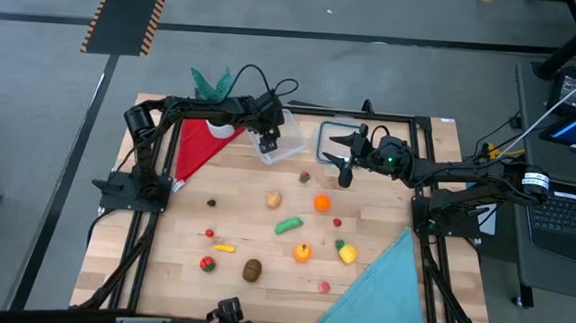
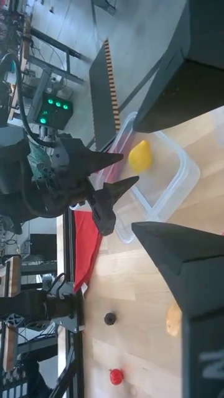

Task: Pick and placing Produce into tupperware
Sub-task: Put the raspberry into the transparent bin

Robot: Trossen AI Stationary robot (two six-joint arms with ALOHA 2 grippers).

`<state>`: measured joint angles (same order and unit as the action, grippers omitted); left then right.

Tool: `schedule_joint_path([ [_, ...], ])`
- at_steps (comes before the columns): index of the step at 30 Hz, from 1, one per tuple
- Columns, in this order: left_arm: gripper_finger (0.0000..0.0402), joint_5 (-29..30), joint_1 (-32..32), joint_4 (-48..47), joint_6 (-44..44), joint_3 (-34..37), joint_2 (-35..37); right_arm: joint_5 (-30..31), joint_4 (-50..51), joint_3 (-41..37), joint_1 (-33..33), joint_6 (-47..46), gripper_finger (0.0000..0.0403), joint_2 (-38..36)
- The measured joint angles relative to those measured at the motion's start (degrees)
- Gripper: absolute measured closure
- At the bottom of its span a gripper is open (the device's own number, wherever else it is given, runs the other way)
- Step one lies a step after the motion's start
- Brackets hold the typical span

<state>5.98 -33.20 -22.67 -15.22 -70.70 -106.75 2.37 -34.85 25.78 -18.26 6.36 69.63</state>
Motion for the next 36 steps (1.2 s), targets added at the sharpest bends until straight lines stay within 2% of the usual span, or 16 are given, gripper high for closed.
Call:
schedule_joint_path([
  [9,0.0153,-0.07,2.96,-0.23,-3.0,0.0,8.35,0.0,0.04,0.0,0.0,3.22,0.0155,-0.03],
  [15,0.0154,-7.08,5.62,4.0,-1.44,3.54,16.15,0.02,3.83,0.02,0.0,3.16,0.0155,-4.58],
  [22,0.0154,-6.97,9.92,14.39,1.72,15.63,27.06,-0.97,18.89,0.09,0.0,0.44,0.0155,-17.05],
  [27,0.0154,-6.95,14.15,24.77,4.25,27.75,36.76,-6.06,28.56,0.05,0.09,-0.45,0.0155,-23.86],
  [32,0.0154,-6.93,19.33,28.1,4.88,35.59,46.79,-10.75,30.32,-1.49,0.75,-1.82,0.0155,-28.51],
  [36,0.0154,-6.95,23.53,29.84,6.58,40.13,53.68,-11.09,25.39,-7.52,2.51,-3.13,0.0155,-32.26],
])
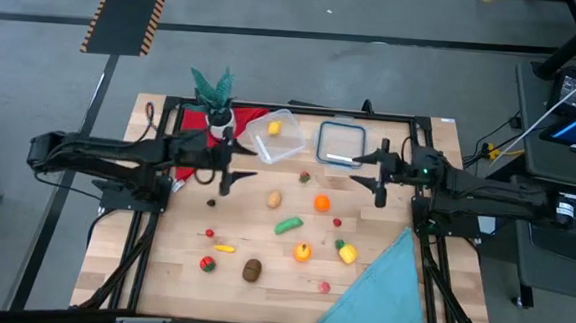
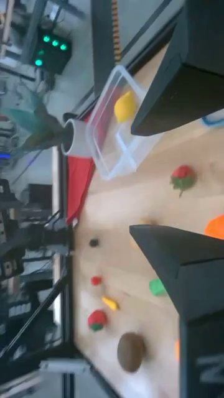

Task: Pick and placing Produce into tupperware
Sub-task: Put the raspberry into the transparent bin

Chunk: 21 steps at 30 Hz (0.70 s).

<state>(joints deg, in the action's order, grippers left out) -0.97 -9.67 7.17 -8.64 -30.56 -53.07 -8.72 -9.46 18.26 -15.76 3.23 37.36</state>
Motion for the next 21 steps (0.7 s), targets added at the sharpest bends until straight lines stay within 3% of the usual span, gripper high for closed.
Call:
schedule_joint_path([
  [6,0.0154,0.09,4.96,0.46,2.91,4.26,5.48,0.03,-4.89,-6.95,2.78,-4.27,0.0155,-5.41],
  [9,0.0154,0.07,6.93,1.11,4.65,6.67,6.31,0.03,-1.85,-7.3,4.85,-5.81,0.0155,-7.14],
  [14,0.0154,0.09,9.85,11.02,5.29,11.47,6.3,3.27,1.88,-7.06,8.39,-5.99,0.0155,-7.64],
  [21,0.0154,0.11,12.57,11.58,5.59,13.62,5.93,5.63,2.06,-7.06,11.24,-6.06,0.0155,-7.52],
])
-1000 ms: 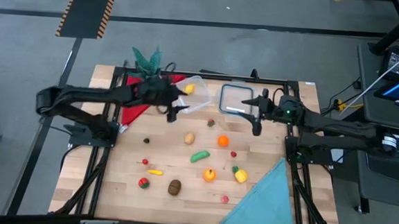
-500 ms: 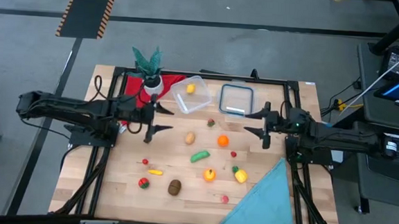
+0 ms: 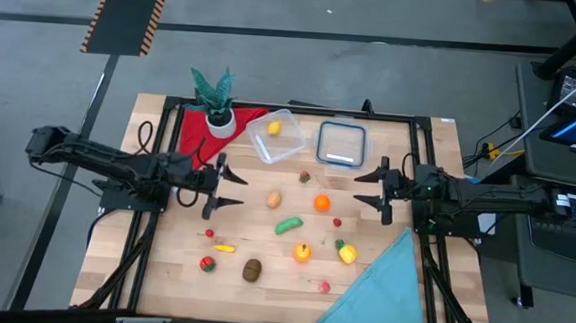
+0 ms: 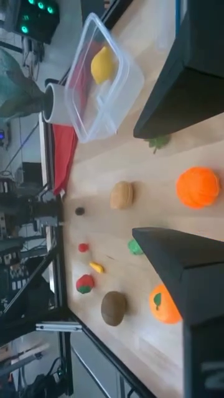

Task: Pick and placing Produce into tupperware
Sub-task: Put the raspberry into the transparent bin

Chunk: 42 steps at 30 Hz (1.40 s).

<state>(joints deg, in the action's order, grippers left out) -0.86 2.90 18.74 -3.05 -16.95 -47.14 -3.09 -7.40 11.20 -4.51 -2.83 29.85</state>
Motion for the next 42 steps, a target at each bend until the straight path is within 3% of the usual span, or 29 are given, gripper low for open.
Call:
schedule_joint_path([
  [19,0.0154,-0.02,2.95,-0.02,-0.04,0.06,-0.11,2.31,-1.76,0.25,0.24,-6.07,0.0155,0.0],
  [27,0.0154,-0.02,2.93,-0.02,-0.02,0.06,-0.11,2.81,10.53,6.56,0.24,-6.78,0.0155,3.76],
  [42,0.0154,-0.04,2.93,-0.02,-0.04,0.06,-0.11,1.57,39.61,24.8,0.81,-11.32,0.0155,21.42],
])
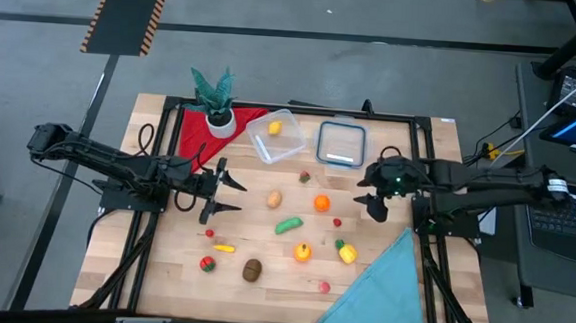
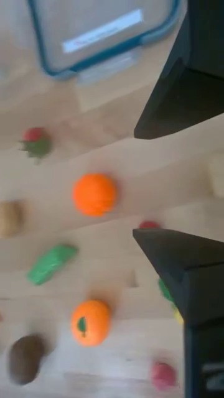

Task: Pick and placing Produce into tupperware
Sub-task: Put the raspberry into the transparent bin

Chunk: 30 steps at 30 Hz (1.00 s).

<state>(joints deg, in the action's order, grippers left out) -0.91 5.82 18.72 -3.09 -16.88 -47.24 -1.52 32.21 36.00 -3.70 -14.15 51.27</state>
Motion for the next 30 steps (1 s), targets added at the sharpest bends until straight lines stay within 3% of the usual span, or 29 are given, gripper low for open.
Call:
schedule_joint_path([
  [6,0.0154,0.0,0.0,0.02,0.0,0.0,0.0,-0.15,7.23,6.28,4.24,-2.65,0.0155,8.04],
  [13,0.0154,0.0,-0.02,0.0,-0.02,0.0,0.0,-0.24,10.38,8.73,9.43,-12.35,0.0155,15.88],
  [22,0.0154,0.02,-0.02,0.0,-0.02,0.0,0.0,0.31,6.54,8.72,12.55,-20.08,0.0155,24.82],
  [30,0.0154,0.02,-0.02,0.0,0.0,0.0,0.0,0.37,1.04,8.7,12.58,-20.27,0.0155,31.35],
])
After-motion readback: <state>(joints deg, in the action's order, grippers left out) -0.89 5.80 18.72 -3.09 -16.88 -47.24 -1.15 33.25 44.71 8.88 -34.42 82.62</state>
